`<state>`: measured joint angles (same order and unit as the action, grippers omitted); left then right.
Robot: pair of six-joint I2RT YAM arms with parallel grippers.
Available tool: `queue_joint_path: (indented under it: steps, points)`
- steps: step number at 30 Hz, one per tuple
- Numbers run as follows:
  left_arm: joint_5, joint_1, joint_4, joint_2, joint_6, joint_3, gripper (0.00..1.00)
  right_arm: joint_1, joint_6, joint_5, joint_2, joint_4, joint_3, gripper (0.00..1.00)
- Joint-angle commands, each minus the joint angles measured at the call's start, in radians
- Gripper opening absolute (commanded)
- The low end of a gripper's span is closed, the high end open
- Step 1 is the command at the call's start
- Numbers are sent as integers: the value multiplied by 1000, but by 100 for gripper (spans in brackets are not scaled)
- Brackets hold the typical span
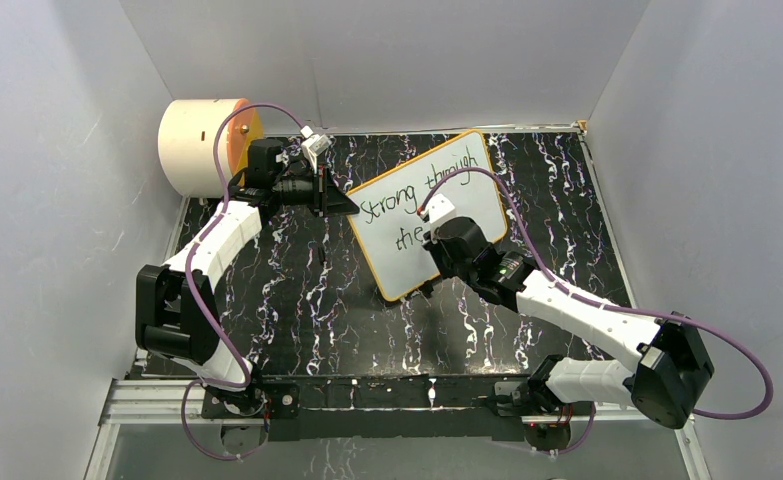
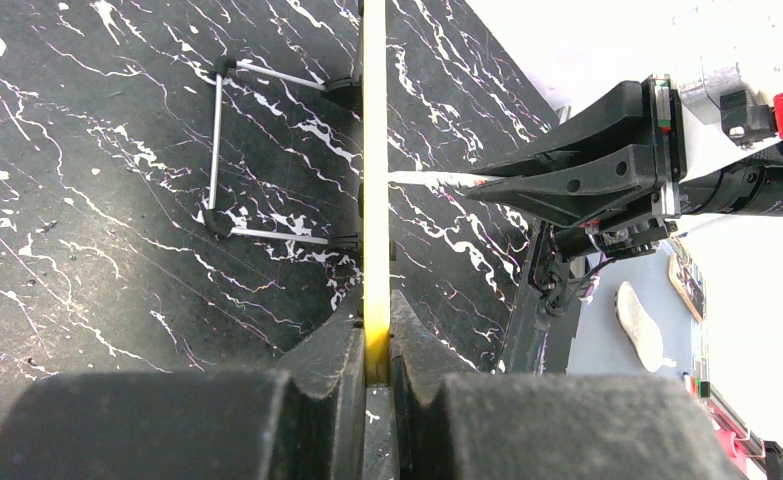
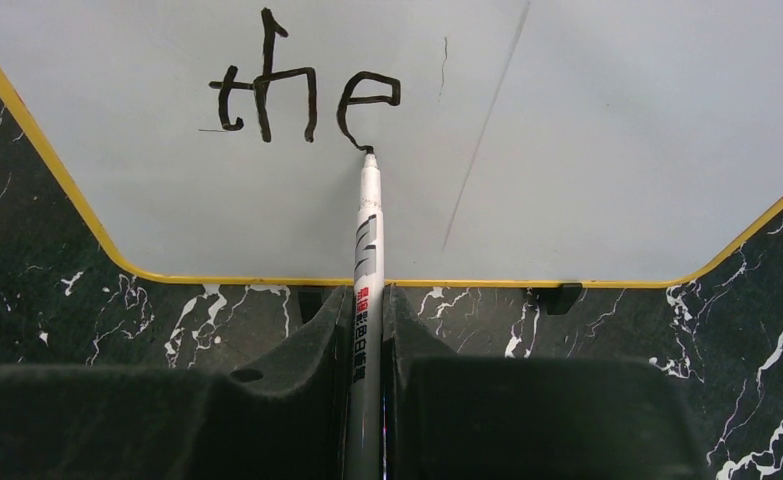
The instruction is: Write a sentence on the whiteboard
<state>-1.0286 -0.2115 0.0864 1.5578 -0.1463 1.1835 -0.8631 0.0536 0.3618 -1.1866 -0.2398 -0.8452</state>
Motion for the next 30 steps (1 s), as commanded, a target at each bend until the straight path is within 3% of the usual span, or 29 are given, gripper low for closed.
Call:
queue_joint_path:
  steps: [1, 21, 30]
  points:
    - [-12, 2, 21, -28, 8, -2, 0, 6, 12, 44, -1, 28, -34, 0]
    - [-12, 1, 21, -31, 8, -4, 0, 22, -23, 68, 80, 29, -35, 0]
    - [-8, 1, 22, -36, 10, -7, 0, 95, -52, 42, 103, 25, -37, 0]
